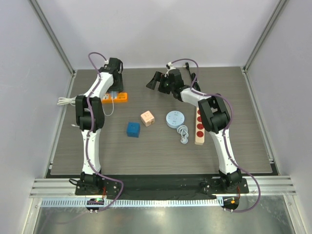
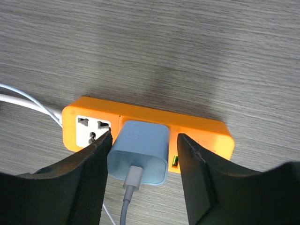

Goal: Pull the plug off the socket

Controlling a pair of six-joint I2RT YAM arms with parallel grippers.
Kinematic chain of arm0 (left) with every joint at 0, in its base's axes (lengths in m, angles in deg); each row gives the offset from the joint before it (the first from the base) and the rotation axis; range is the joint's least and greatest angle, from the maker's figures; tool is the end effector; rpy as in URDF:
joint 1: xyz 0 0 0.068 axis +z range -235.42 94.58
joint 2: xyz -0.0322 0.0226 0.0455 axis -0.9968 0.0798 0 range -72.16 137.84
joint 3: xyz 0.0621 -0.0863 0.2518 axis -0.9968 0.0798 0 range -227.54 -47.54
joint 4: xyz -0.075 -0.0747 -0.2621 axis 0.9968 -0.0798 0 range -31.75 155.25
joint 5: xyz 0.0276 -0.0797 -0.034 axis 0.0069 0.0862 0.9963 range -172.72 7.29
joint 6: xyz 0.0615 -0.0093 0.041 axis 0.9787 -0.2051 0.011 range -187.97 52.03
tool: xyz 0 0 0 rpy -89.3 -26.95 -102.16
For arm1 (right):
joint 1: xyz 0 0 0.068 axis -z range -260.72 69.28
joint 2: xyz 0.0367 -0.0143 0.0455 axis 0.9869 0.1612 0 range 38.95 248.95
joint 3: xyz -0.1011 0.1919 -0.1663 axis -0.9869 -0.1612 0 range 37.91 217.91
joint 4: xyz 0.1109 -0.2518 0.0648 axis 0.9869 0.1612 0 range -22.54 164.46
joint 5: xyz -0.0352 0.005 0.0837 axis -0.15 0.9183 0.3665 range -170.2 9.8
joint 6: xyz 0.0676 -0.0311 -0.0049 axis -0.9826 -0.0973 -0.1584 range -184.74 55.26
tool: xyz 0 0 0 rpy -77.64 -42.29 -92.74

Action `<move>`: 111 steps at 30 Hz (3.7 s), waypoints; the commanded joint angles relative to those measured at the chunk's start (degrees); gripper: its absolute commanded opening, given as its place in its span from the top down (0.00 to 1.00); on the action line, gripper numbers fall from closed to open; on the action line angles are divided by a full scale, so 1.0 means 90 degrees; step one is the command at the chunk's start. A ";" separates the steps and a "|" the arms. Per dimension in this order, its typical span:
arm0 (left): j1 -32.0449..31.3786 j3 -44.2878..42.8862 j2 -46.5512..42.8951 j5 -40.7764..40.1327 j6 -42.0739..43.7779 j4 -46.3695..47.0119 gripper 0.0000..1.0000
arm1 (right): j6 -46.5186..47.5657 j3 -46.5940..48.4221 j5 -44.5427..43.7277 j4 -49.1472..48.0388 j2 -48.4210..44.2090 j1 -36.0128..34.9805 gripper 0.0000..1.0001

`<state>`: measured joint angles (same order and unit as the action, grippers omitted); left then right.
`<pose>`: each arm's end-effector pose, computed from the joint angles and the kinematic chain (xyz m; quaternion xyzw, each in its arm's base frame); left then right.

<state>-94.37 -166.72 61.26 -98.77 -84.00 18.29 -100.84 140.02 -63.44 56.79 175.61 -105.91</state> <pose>0.5366 -0.0670 0.1805 -0.0939 0.9551 0.0789 0.2695 0.5255 0.2671 0.1385 -0.0004 0.8329 0.3802 0.4021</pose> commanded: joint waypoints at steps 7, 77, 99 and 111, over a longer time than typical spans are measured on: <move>-0.0002 0.0097 -0.0216 0.0007 -0.0103 0.0003 0.33 | 0.0095 0.0374 0.0131 -0.0015 0.0040 -0.0053 0.00; -0.0070 0.2125 -0.6953 0.4918 -0.2827 0.0276 1.00 | -0.0111 -0.1305 0.1303 -0.2007 -0.1023 -0.0033 0.02; -0.3400 0.7127 -0.5783 0.3288 -0.3951 0.2941 0.99 | -0.0784 -0.3035 0.1078 -0.3023 -0.1767 0.0709 0.02; -0.3722 0.8153 -0.5215 0.2643 -0.4400 0.3977 0.79 | -0.1018 -0.2742 0.1263 -0.3023 -0.1444 0.0797 0.02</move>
<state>-127.11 -94.90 16.69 -71.84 -121.25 47.73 -108.95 112.76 -53.04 33.12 162.37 -98.98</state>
